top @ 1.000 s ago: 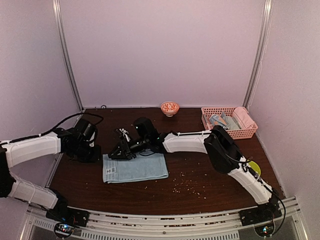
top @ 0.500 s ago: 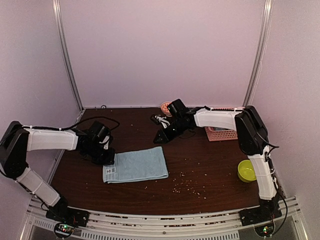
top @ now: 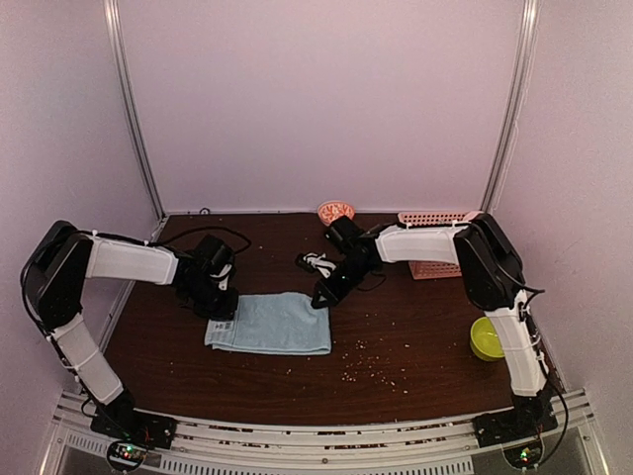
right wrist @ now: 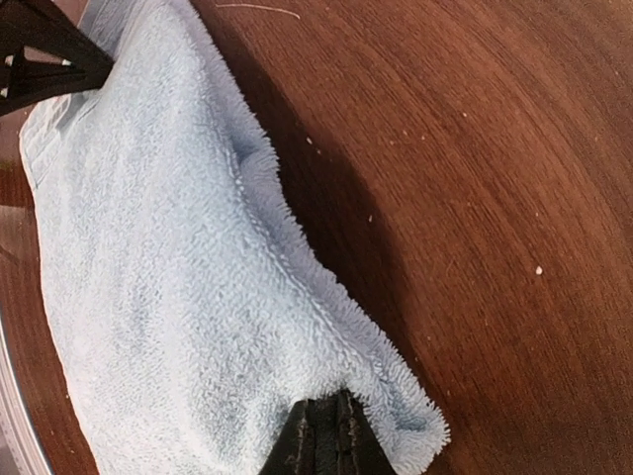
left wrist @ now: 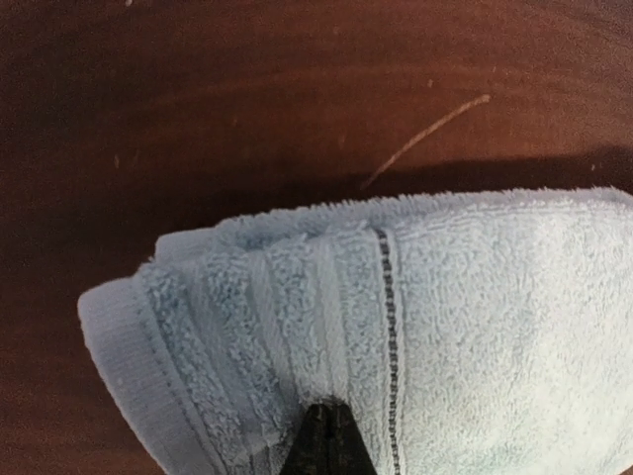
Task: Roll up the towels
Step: Rotate the towel at the center of the board.
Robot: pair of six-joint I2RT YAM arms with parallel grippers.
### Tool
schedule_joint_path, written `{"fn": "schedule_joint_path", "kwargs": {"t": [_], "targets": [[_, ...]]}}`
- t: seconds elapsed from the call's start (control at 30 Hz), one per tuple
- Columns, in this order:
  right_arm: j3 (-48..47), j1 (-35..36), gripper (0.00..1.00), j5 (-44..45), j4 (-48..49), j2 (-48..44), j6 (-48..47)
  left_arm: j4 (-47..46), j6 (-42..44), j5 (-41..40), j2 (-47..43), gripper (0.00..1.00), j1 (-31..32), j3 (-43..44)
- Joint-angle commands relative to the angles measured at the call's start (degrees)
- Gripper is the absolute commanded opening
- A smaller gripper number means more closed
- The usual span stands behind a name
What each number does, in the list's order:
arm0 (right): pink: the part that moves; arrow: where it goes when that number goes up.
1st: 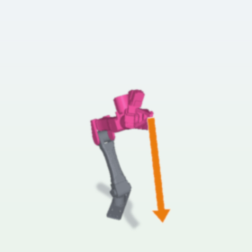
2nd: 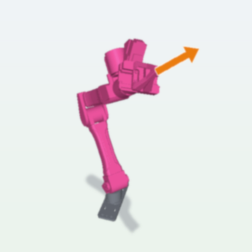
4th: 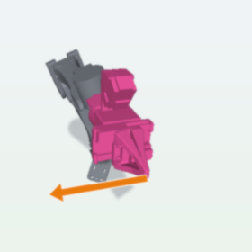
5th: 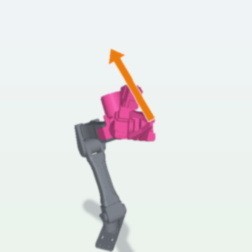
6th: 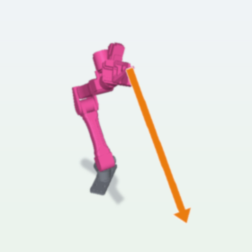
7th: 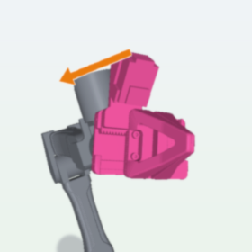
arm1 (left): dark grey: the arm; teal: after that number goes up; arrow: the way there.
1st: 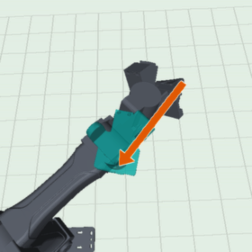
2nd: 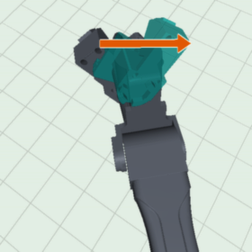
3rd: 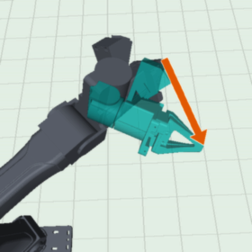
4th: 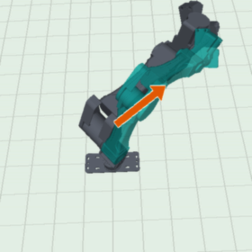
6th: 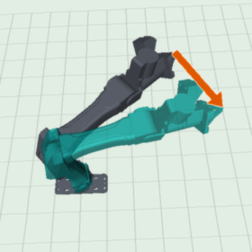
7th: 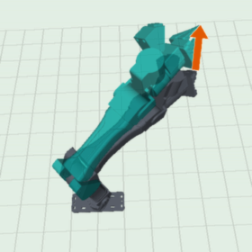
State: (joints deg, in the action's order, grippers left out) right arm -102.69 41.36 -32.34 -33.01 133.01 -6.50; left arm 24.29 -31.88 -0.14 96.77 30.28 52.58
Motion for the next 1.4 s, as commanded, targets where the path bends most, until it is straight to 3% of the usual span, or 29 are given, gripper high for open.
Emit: {"fn": "schedule_joint_path", "kwargs": {"t": [0.0,0.2,0.3,0.37,0.43,0.6,0.7,0.83,0.97,1.2,1.37], "targets": [[6.76,-0.75,0.08,6.23,-6.57,-3.35,-2.22,-0.53,4.7,-4.05,7.31,0.0,-0.12,6.62],[21.54,0.64,0.09,-0.23,-7.25,-11.78,-2.91,3.16,11.25,-6.5,21.87,0.0,-0.24,27.76],[21.72,1.26,0.11,-13.18,-12.19,-13.92,-7.99,2.8,14.75,-2.24,24.18,0.0,-0.03,35.66],[20.23,1.0,0.12,-16.17,-14.98,-14.89,-9.99,2.5,16.18,-1.21,22.83,0.0,0.8,37.75],[19.95,-0.14,0.14,-16.75,-15.09,-16.79,-10.69,1.2,18.53,-0.15,19.36,0.04,2.01,36.99],[18.05,-7.19,0.18,-21.35,-17.97,-19.18,-13.49,-6.18,25.55,8.23,6.01,0.21,8.31,23.62],[17.05,-11.84,0.18,-21.17,-17.81,-20.04,-14.17,-7.62,26.91,9.92,1.33,0.26,14.18,16.99],[15.96,-15.14,0.18,-16.15,-13.8,-21.14,-11.84,-6.57,21.42,8.43,1.73,0.23,17.8,13.0],[17.12,-15.33,0.17,-11.15,-8.58,-23.61,-9.89,-5.38,13.58,-1.65,2.96,0.21,17.12,11.26],[21.74,-15.3,0.17,-11.53,-3.13,-26.03,-7.44,-4.14,12.21,-5.21,10.0,0.17,10.25,20.85],[21.31,-15.52,0.18,-5.26,-1.27,-29.94,-7.28,0.2,14.39,-6.62,20.89,0.06,8.52,31.89]]}}
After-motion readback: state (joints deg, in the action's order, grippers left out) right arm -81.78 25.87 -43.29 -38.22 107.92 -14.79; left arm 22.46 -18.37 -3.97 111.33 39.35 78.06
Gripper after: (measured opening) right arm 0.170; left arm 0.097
